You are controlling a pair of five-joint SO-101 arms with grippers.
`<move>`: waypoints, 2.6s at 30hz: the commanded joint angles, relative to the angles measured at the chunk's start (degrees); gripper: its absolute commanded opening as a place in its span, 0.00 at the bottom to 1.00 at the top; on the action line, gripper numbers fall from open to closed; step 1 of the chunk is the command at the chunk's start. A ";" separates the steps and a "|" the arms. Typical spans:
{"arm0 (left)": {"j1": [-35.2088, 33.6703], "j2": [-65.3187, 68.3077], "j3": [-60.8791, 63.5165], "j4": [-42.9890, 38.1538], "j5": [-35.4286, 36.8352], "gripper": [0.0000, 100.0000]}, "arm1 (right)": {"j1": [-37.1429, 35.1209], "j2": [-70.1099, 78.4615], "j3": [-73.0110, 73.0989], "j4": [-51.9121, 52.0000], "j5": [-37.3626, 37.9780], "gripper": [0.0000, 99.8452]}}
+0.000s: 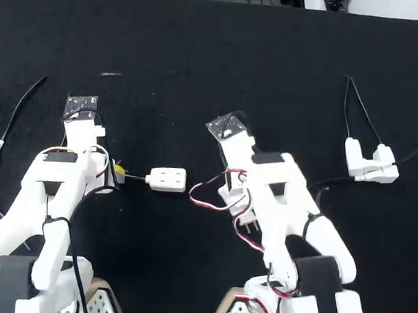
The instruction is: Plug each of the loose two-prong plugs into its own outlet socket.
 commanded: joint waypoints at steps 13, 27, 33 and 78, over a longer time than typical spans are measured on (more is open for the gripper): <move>-0.57 -1.58 -0.84 -0.88 0.53 0.26 | 4.31 -12.97 -0.84 0.53 -16.88 0.01; -0.57 -1.58 -0.84 -0.88 0.26 0.26 | 2.73 -8.75 -7.87 8.18 2.11 0.16; -0.57 -1.58 -0.84 -0.88 0.26 0.26 | 8.18 -9.36 -4.53 8.18 40.26 0.16; -0.57 -1.58 -0.84 -0.88 0.18 0.26 | -8.26 -38.55 17.63 2.55 84.66 0.16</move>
